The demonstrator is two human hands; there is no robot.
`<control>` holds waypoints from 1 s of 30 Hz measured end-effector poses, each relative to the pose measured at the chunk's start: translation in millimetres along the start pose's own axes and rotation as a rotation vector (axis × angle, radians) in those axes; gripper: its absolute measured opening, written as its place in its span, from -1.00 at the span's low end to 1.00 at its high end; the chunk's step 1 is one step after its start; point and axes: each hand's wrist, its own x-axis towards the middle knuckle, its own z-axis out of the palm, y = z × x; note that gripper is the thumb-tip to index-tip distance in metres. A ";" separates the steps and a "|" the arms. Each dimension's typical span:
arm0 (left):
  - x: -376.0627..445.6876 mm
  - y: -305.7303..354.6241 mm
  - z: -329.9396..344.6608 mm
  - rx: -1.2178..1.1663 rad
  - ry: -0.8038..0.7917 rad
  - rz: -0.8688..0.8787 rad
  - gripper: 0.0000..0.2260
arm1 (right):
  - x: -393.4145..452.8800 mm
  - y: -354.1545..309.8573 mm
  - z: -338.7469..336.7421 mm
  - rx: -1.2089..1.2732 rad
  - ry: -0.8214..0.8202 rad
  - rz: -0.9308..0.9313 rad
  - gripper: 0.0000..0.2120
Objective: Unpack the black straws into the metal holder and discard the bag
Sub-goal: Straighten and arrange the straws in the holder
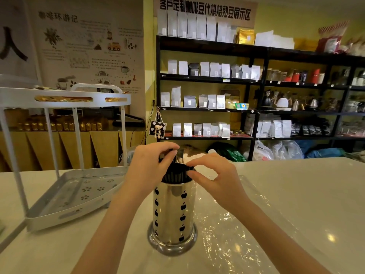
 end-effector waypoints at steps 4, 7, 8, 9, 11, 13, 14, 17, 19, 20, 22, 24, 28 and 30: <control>0.8 1.9 -3.4 0.064 -0.166 0.016 -0.80 | 3.0 -1.8 -2.7 -0.040 0.016 -0.058 -0.82; 1.2 2.9 -7.3 0.048 -0.272 0.035 -0.74 | 8.9 -8.1 -7.2 -0.030 0.027 -0.065 -0.86; 1.4 3.5 -8.4 0.029 -0.282 0.029 -0.70 | 12.7 -11.3 -10.0 -0.015 0.024 -0.058 -0.88; 1.4 3.9 -9.2 0.009 -0.281 0.019 -0.66 | 17.9 -15.2 -13.6 0.014 0.018 -0.043 -0.89; 1.1 5.8 -10.3 -0.045 -0.263 -0.009 -0.65 | 31.9 -24.2 -23.3 0.100 -0.002 0.006 -0.88; 0.9 8.4 -11.3 -0.109 -0.248 -0.020 -0.72 | 49.7 -35.1 -36.2 0.114 0.002 0.008 -0.87; 0.7 9.6 -11.7 -0.129 -0.254 -0.021 -0.72 | 59.1 -41.4 -43.4 0.109 0.019 -0.011 -0.87; -0.6 12.8 -11.8 -0.176 -0.305 -0.027 -0.56 | 85.2 -61.5 -66.2 0.152 0.088 -0.073 -0.88; -1.6 16.4 -9.5 -0.192 -0.298 -0.002 -0.54 | 98.5 -70.7 -79.5 0.216 0.142 -0.087 -0.88; -2.1 18.1 -7.8 -0.192 -0.277 0.015 -0.57 | 103.9 -73.3 -85.1 0.255 0.177 -0.088 -0.89; -2.8 20.4 -3.4 -0.183 -0.211 0.035 -0.57 | 110.7 -73.4 -93.6 0.325 0.271 -0.071 -0.89; -3.1 20.5 -0.2 -0.131 -0.101 0.083 -0.60 | 112.0 -67.7 -97.9 0.385 0.363 -0.005 -0.90; -1.6 14.9 -1.3 -0.144 0.202 0.083 -0.80 | 103.7 -43.7 -96.4 0.550 0.467 0.236 -0.89; 0.3 12.3 -8.3 -0.189 0.257 -0.009 -0.80 | 97.3 -31.0 -93.2 0.642 0.498 0.367 -0.88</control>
